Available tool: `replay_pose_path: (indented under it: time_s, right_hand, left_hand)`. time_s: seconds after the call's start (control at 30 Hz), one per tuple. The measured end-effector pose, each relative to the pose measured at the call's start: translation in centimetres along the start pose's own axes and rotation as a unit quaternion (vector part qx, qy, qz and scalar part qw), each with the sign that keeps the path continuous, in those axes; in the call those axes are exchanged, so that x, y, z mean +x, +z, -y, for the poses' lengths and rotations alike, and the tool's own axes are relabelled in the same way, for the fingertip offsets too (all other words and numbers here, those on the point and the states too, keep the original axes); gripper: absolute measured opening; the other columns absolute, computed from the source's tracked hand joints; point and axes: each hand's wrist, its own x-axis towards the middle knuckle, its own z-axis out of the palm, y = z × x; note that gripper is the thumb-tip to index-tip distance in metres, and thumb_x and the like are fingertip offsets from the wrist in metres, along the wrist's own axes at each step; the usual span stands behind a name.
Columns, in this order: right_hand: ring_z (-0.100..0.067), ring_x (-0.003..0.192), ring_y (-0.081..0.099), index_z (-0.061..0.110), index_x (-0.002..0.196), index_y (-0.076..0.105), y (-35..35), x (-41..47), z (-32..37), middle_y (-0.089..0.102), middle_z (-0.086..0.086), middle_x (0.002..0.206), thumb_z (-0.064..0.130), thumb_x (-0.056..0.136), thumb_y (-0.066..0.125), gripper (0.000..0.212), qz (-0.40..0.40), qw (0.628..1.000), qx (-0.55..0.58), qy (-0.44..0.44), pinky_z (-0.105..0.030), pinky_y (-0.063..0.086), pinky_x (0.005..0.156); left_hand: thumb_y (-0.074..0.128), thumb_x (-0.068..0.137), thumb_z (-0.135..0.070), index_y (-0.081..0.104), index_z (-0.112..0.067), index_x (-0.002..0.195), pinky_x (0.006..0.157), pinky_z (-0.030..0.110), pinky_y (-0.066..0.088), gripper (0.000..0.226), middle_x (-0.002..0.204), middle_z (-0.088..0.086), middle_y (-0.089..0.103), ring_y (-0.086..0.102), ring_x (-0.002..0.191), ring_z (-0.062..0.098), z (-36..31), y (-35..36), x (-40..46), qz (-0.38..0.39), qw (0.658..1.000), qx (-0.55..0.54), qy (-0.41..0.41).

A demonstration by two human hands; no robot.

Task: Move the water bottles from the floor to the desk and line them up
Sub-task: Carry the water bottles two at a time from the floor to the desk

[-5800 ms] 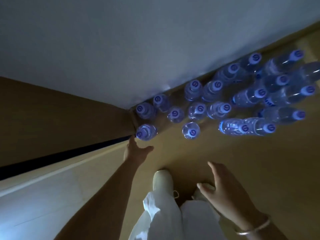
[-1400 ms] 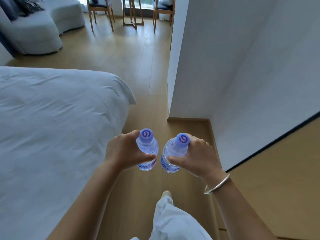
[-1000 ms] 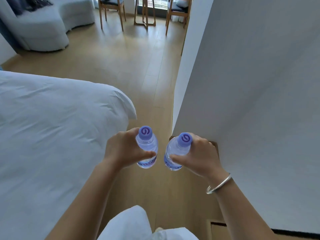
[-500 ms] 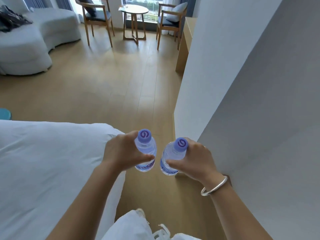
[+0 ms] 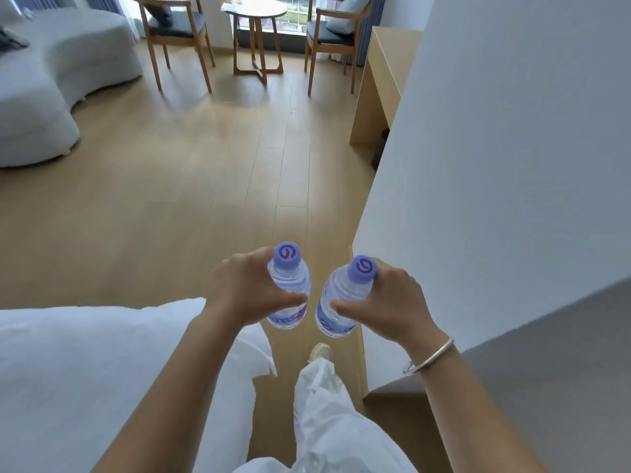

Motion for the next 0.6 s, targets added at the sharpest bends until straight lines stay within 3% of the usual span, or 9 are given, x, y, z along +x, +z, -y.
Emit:
replay_pose_path:
  time_s: [0.23,0.37,0.6]
  right_hand:
    - [-0.014,0.074,0.058,0.024,0.096,0.061,-1.2,16.0,-2.2,0.058,0.008,0.078,0.044,0.065,0.076,0.04,0.009,1.0,0.021,-0.001,-0.026,0.05,0.068]
    - [-0.015,0.076,0.059,0.021,0.097,0.061,-2.6,24.2,-3.2,0.061,0.005,0.081,0.044,0.066,0.075,0.041,0.011,1.0,0.017,-0.008,-0.029,0.053,0.069]
    - [-0.017,0.074,0.058,0.018,0.092,0.061,-4.4,36.1,-4.8,0.063,0.001,0.079,0.044,0.065,0.075,0.04,-0.011,1.0,0.018,0.01,-0.029,0.051,0.068]
  left_hand:
    - [0.061,0.046,-0.063,0.063,-0.032,0.093,0.066,0.025,0.044,0.056,0.079,-0.011,0.065,0.06,0.078,0.016,-0.7,-0.1,16.0,0.011,1.0,-0.001,-0.028]
    - [0.074,0.056,-0.054,0.062,-0.033,0.094,0.063,0.024,0.038,0.045,0.079,-0.013,0.064,0.057,0.078,0.015,-1.8,-1.2,23.8,-0.009,0.999,-0.004,-0.041]
    - [0.075,0.06,-0.052,0.063,-0.03,0.095,0.061,0.024,0.039,0.043,0.081,-0.011,0.065,0.059,0.079,0.016,-2.3,-2.1,36.5,-0.022,0.998,-0.002,-0.051]
